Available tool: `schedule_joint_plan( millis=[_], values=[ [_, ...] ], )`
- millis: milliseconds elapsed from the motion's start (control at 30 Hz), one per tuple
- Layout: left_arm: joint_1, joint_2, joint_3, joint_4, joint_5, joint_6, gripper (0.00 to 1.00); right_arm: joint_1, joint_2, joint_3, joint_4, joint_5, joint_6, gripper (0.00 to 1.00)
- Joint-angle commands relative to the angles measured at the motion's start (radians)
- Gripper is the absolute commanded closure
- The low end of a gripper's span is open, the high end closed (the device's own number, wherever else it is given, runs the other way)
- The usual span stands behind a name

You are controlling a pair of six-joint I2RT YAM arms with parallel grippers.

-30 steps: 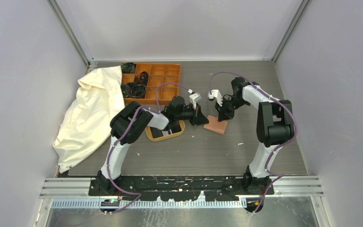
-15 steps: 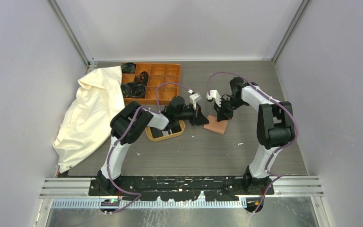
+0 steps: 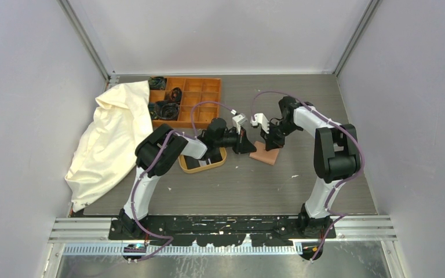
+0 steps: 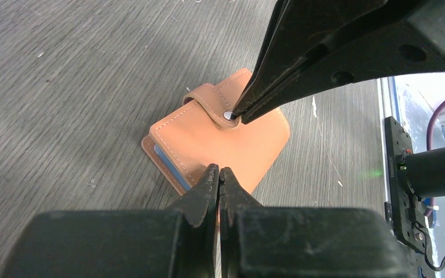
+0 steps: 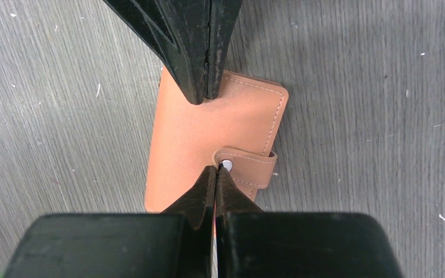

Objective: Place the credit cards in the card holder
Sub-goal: Close the card holder at the center of the board.

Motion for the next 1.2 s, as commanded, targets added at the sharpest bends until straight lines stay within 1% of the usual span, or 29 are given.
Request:
schedule_joint_plan(
  millis=[0, 300, 767, 967, 1067, 1167],
  values=[
    [-0.001, 0.004, 0.012, 0.075, 0.023, -0.003, 0.99, 0.015, -0.043, -0.012, 0.000, 0.023, -0.021, 0.99],
    [-0.001, 0.010, 0.008, 0.121, 0.022, -0.040, 0.98, 0.047, -0.050, -0.038, 0.018, 0.078, -0.034, 0.99],
    [-0.002, 0.022, 0.007, 0.170, -0.006, -0.097, 0.98, 0.055, -0.066, -0.030, 0.036, 0.059, -0.001, 0.99],
    [-0.001, 0.055, 0.026, 0.227, -0.037, -0.197, 0.98, 0.066, -0.061, -0.031, 0.037, 0.080, -0.006, 0.99],
    [-0.001, 0.078, 0.027, 0.291, -0.059, -0.262, 0.98, 0.071, -0.060, -0.031, 0.041, 0.090, -0.005, 0.99],
    [-0.003, 0.081, 0.022, 0.314, -0.088, -0.282, 0.98, 0.075, -0.060, -0.033, 0.044, 0.098, -0.007, 0.99]
  ],
)
